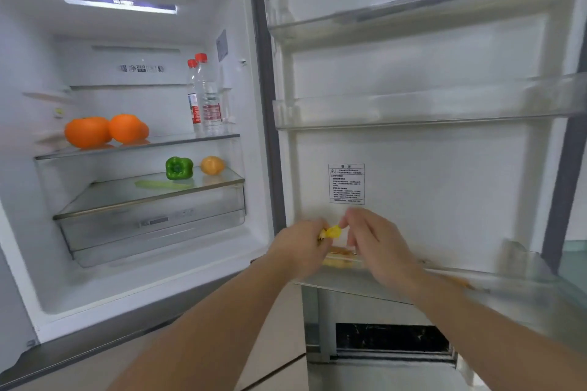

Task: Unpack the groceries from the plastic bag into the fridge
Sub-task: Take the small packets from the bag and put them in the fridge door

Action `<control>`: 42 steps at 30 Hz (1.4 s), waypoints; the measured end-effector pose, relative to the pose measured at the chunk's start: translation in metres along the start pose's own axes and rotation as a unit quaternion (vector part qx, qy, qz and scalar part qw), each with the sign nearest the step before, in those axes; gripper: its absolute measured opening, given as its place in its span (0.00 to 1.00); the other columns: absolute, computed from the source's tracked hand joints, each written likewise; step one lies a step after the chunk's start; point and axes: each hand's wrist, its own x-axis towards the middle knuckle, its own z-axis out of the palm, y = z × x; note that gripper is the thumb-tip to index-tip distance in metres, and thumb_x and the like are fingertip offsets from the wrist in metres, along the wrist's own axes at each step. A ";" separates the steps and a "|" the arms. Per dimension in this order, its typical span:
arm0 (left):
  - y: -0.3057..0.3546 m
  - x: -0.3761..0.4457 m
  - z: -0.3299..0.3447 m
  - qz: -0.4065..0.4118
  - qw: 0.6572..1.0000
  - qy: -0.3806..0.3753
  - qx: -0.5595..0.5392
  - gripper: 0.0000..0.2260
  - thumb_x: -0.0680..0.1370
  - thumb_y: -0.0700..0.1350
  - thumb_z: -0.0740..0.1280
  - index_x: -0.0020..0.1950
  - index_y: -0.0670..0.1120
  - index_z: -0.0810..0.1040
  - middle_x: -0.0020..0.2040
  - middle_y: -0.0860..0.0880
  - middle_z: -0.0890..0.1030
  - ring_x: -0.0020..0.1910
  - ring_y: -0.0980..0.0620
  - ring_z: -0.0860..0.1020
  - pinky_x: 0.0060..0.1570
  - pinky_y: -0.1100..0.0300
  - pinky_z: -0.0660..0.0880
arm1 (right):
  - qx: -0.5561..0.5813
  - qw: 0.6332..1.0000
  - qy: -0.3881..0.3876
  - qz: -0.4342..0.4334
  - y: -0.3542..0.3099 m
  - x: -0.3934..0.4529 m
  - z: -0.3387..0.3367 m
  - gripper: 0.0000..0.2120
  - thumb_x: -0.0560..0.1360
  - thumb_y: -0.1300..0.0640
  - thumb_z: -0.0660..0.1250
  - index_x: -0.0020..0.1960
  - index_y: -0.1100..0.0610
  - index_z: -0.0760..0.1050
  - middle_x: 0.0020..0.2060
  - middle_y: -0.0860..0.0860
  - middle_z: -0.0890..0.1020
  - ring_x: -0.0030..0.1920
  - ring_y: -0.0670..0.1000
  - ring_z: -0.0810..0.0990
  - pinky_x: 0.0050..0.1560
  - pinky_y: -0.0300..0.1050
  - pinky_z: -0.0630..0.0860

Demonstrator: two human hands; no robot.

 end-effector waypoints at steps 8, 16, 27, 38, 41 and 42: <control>-0.011 0.062 0.029 -0.013 0.988 -0.148 -0.046 0.13 0.79 0.49 0.63 0.61 0.47 0.77 0.49 0.51 0.75 0.45 0.53 0.72 0.37 0.67 0.65 | -0.099 0.986 -0.027 0.131 0.056 0.050 -0.009 0.12 0.80 0.44 0.56 0.49 0.51 0.71 0.36 0.48 0.75 0.34 0.48 0.73 0.33 0.39 0.69; -0.025 0.080 0.040 -0.039 0.957 -0.247 -0.146 0.13 0.78 0.47 0.65 0.62 0.49 0.80 0.52 0.47 0.80 0.46 0.50 0.76 0.49 0.57 0.77 | -0.225 0.950 -0.098 0.194 0.077 0.069 0.001 0.12 0.70 0.57 0.67 0.51 0.54 0.68 0.43 0.54 0.78 0.36 0.50 0.72 0.39 0.46 0.70; -0.028 0.074 0.040 -0.056 0.959 -0.194 -0.200 0.10 0.74 0.52 0.71 0.53 0.50 0.81 0.45 0.52 0.80 0.43 0.53 0.79 0.41 0.64 0.74 | -0.167 0.963 -0.097 0.185 0.083 0.069 0.002 0.06 0.71 0.62 0.66 0.48 0.59 0.78 0.37 0.57 0.81 0.32 0.52 0.78 0.32 0.45 0.76; -0.028 0.064 0.044 -0.047 0.972 -0.021 -0.230 0.10 0.71 0.48 0.76 0.48 0.52 0.78 0.41 0.56 0.78 0.37 0.59 0.76 0.37 0.64 0.72 | -0.194 0.964 -0.105 0.146 0.084 0.069 0.004 0.04 0.73 0.59 0.64 0.45 0.59 0.73 0.36 0.50 0.72 0.35 0.49 0.70 0.36 0.43 0.67; -0.029 0.065 0.042 -0.044 0.967 -0.021 -0.250 0.10 0.69 0.45 0.77 0.46 0.51 0.78 0.42 0.52 0.80 0.36 0.58 0.77 0.38 0.63 0.75 | -0.149 0.966 -0.125 0.168 0.083 0.068 0.005 0.08 0.71 0.62 0.65 0.50 0.58 0.75 0.37 0.49 0.75 0.36 0.47 0.73 0.36 0.40 0.68; -0.029 0.065 0.042 -0.043 0.967 -0.024 -0.251 0.10 0.69 0.45 0.77 0.45 0.51 0.79 0.43 0.51 0.81 0.37 0.57 0.77 0.40 0.61 0.76 | -0.139 0.966 -0.135 0.168 0.083 0.068 0.006 0.07 0.71 0.63 0.65 0.49 0.59 0.76 0.36 0.50 0.77 0.35 0.48 0.73 0.36 0.41 0.69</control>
